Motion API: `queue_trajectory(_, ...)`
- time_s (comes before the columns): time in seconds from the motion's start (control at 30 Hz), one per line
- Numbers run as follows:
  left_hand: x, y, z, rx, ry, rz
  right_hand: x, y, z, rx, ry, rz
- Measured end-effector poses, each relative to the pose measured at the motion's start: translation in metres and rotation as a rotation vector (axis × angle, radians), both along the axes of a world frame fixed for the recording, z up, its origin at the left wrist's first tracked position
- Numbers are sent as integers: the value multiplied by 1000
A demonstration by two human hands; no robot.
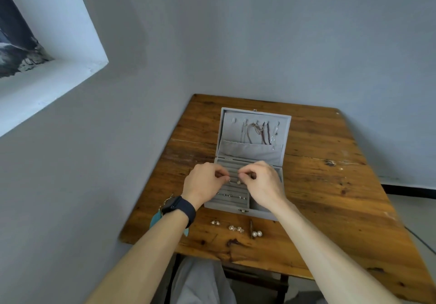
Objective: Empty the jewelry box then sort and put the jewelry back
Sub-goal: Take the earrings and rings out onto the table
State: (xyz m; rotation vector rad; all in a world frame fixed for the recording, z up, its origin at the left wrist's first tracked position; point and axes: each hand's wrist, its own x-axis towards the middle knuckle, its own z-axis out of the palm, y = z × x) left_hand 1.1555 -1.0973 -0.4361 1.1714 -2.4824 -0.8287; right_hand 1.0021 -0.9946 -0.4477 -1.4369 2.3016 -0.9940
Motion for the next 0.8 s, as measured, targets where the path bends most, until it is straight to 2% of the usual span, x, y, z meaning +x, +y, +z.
queue_trajectory(0.17, 10, 21, 5, 38, 140, -11, 9, 46, 9, -183, -153, -67)
queue_trajectory(0.47, 28, 83, -1, 176, 288, -105, 26, 137, -16, -202, -252, -130)
queue_trajectory(0.63, 35, 111, -12, 224, 274, -115, 30, 168, -35, -162, -233, -147)
queue_trajectory(0.8, 35, 133, -20, 204, 182, -158, 33, 183, -45, -106, -147, -143)
